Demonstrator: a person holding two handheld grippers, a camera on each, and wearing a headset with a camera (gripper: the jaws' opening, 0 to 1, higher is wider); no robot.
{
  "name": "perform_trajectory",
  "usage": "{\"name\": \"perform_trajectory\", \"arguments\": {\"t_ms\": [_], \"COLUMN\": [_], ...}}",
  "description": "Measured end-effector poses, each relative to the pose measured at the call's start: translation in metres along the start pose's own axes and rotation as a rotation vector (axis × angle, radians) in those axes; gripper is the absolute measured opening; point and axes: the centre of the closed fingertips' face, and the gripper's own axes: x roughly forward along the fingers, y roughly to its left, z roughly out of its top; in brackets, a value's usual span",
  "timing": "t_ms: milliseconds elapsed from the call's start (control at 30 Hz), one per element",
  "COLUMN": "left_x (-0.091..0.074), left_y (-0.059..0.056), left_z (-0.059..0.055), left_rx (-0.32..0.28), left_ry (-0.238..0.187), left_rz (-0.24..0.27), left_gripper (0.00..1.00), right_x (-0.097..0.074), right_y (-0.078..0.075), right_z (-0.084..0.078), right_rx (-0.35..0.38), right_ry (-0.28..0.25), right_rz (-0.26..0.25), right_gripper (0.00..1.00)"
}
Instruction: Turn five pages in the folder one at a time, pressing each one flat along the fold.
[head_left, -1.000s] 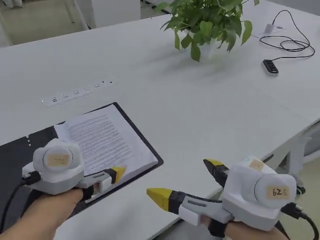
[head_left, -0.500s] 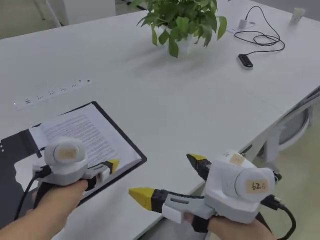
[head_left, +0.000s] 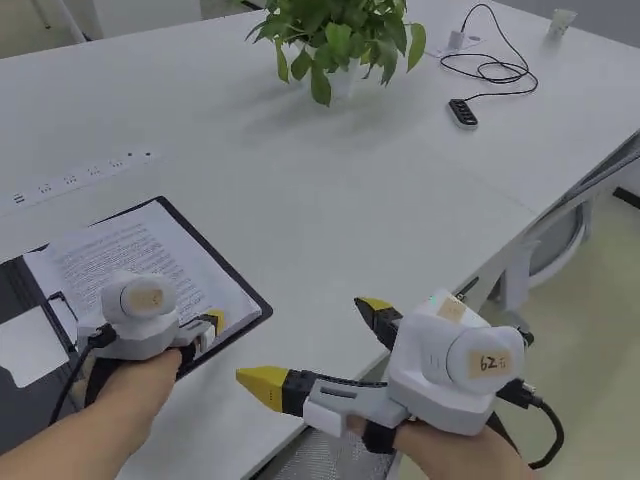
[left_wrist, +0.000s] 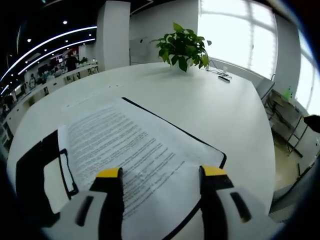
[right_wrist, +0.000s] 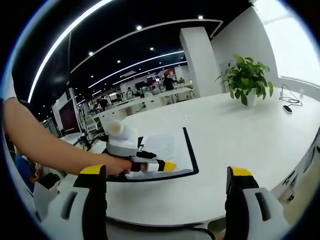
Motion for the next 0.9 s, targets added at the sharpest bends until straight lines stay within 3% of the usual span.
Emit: {"name": "perform_trajectory", "arguments": {"t_ms": [133, 267, 500, 633, 900], "left_x": [0.003, 0.005, 0.01, 0.012, 0.011], "left_y": [0.006, 0.007, 0.007, 0.008, 0.015], "left_z": [0.0, 0.0, 0.0, -0.002, -0.005], "left_rx": [-0.018, -0.018, 0.021, 0.009, 0.027], "left_ry": [-0.032, -0.047, -0.093, -0.097, -0.125], "left_rz": [0.057, 0.075, 0.039, 0.036, 0.032], "left_gripper": [0.57, 0.56, 0.5, 0.47, 0.27], "right_x": [0.0, 0.001, 0.001, 0.002, 0.003], "right_y": [0.0, 0.0, -0.001, -0.002, -0.004], "right_z": [-0.001, -0.001, -0.002, -0.003, -0.004], "right_rx": [-0.004, -0.004, -0.007, -0.008, -0.011], "right_ry": [0.001, 0.002, 0.008, 0.012, 0.028], "right_rz": [-0.004, -0.007, -0.012, -0.014, -0.013], "right_gripper": [1.0, 1.0, 0.99, 0.99, 0.97]}}
